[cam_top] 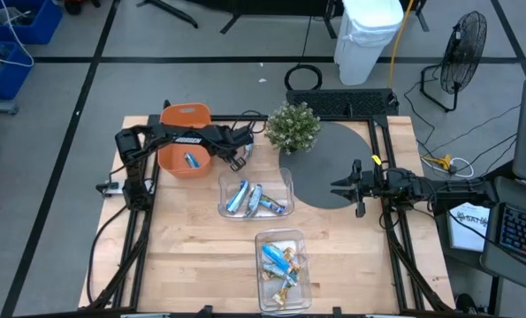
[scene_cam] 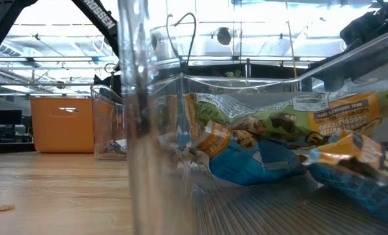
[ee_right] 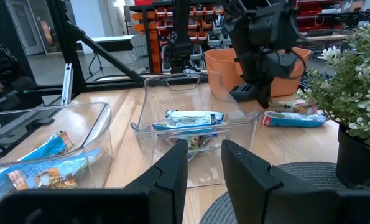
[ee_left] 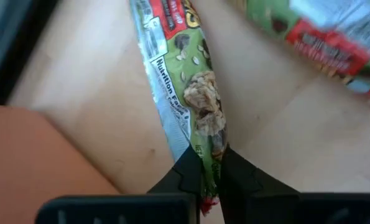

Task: Pick and place Granola Bars by type
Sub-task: Put the red granola bar into the orange bin

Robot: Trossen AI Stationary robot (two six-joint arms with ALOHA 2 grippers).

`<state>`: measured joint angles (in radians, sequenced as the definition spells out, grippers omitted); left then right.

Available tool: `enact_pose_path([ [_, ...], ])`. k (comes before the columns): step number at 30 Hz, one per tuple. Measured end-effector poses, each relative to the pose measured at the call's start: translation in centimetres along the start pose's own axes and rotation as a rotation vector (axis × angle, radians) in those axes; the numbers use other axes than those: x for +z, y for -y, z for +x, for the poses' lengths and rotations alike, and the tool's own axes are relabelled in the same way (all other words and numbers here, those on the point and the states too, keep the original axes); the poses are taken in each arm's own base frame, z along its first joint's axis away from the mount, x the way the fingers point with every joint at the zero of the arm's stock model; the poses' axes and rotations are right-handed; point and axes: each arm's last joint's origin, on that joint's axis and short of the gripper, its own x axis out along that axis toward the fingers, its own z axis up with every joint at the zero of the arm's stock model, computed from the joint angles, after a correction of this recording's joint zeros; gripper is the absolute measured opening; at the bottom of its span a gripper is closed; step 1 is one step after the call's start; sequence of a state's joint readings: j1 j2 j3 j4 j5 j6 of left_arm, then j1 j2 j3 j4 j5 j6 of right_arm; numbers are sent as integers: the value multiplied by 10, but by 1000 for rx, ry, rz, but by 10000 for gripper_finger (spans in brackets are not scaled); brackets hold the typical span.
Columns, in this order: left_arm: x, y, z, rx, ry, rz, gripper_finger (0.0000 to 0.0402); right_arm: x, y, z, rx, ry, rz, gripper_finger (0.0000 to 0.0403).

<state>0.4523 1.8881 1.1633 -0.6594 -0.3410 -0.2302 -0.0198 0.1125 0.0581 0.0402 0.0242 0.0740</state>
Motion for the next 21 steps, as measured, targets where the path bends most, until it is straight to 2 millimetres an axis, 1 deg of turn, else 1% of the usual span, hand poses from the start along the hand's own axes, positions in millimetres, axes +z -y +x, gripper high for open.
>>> enact_pose_path([
  [9, 3, -5, -27, 0, 92, -10, 25, 0, 0, 0, 0, 0, 0, 89],
  [16, 3, -4, -41, -1, 148, -4, 23, 0, 0, 0, 0, 0, 0, 89],
  [18, 4, -2, -46, 36, 178, 10, 23, 0, 0, 0, 0, 0, 0, 89],
  [21, 4, 3, -56, 154, 253, 20, 22, 0, 0, 0, 0, 0, 0, 89],
])
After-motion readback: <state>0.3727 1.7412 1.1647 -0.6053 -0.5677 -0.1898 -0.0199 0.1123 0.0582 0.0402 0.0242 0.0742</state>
